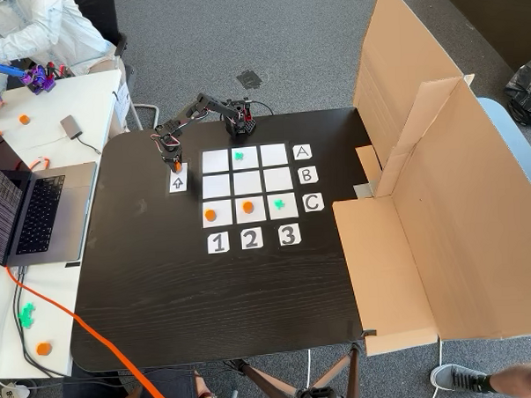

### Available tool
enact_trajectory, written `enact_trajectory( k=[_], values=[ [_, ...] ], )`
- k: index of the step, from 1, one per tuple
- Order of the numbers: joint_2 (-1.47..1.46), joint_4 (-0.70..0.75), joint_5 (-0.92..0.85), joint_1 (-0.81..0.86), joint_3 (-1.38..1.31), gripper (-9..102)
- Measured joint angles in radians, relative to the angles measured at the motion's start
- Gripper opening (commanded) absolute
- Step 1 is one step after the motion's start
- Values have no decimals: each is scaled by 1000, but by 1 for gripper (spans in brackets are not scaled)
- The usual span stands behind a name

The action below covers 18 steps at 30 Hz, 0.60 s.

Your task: Pick up the round, orange token and place it in the grid on square B2.

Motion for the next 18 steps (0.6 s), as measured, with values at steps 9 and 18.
enact_trajectory(
  k=[9,18],
  values=[
    [0,0,0,0,0,0],
    [15,0,0,0,0,0]
  ],
)
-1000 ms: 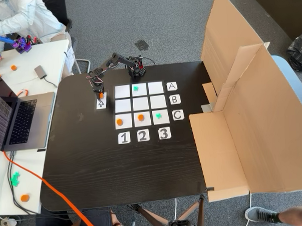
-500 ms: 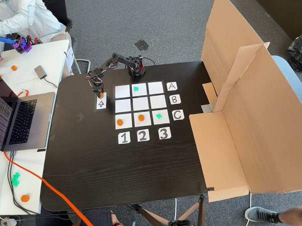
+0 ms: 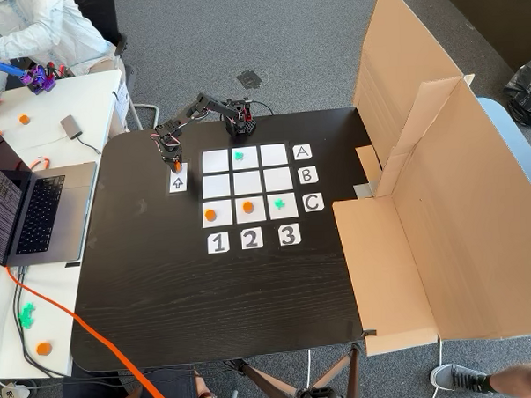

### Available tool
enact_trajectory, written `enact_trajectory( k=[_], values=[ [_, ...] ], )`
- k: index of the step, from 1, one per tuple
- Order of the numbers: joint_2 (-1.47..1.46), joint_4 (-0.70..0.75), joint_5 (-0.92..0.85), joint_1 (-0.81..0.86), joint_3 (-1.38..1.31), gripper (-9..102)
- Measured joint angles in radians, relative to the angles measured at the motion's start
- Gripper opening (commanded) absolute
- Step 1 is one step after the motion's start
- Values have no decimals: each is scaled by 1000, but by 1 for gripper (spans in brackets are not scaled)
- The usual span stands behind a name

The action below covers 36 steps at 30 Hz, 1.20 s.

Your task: Pick up the round, orange token and place it in the grid on square B2.

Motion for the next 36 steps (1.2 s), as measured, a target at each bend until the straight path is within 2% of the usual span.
enact_trajectory(
  k=[23,36],
  values=[
    [442,2,15,64,-2,-1],
    [598,3,34,63,11,-1]
  ],
)
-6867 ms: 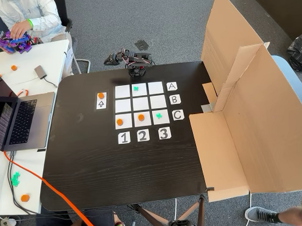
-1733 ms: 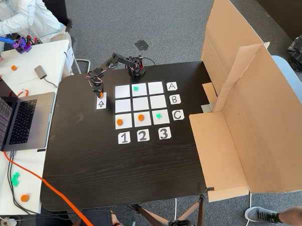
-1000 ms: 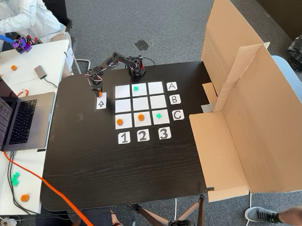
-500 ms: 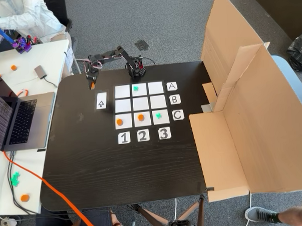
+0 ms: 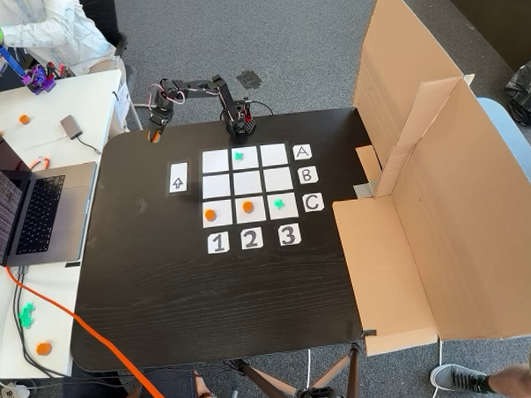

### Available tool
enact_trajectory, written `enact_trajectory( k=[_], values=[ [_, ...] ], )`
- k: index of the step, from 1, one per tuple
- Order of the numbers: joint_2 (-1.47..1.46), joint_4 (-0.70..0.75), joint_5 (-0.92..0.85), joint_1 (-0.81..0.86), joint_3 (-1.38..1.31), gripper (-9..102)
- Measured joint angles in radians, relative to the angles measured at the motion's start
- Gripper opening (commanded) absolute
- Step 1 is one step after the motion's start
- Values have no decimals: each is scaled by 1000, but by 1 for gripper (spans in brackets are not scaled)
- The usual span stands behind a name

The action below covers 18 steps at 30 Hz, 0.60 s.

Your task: Pick up the round, orange token and place it in the grid on square B2.

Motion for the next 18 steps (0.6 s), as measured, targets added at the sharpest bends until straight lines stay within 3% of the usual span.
enact_trajectory(
  k=[5,18],
  values=[
    [101,0,-6,-121,84,-1],
    [276,0,52,-706,422,-1]
  ],
)
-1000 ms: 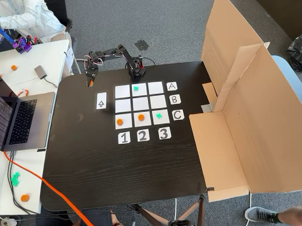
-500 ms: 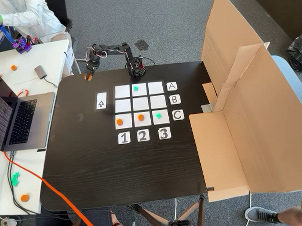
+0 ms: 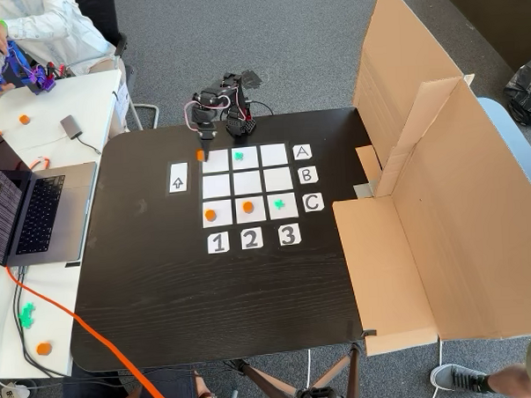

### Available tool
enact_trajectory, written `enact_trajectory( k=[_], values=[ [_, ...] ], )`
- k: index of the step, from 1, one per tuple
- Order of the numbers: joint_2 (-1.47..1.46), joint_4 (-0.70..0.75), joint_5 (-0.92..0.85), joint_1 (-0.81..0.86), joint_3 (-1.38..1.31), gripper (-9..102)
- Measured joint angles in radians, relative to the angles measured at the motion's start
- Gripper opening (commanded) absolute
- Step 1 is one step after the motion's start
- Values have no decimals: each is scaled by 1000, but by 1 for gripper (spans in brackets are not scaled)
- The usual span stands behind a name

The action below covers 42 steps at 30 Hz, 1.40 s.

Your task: Pick up the round, orange token and place it in the grid on square B2.

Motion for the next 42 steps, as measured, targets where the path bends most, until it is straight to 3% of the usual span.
enact_trajectory(
  k=[13,26,39,42],
  values=[
    [-173,-2,155,-327,187,-1],
    [-451,-75,230,-367,176,-1],
    [-518,-121,230,-367,138,0],
    [-532,-121,230,-367,138,10]
  ],
)
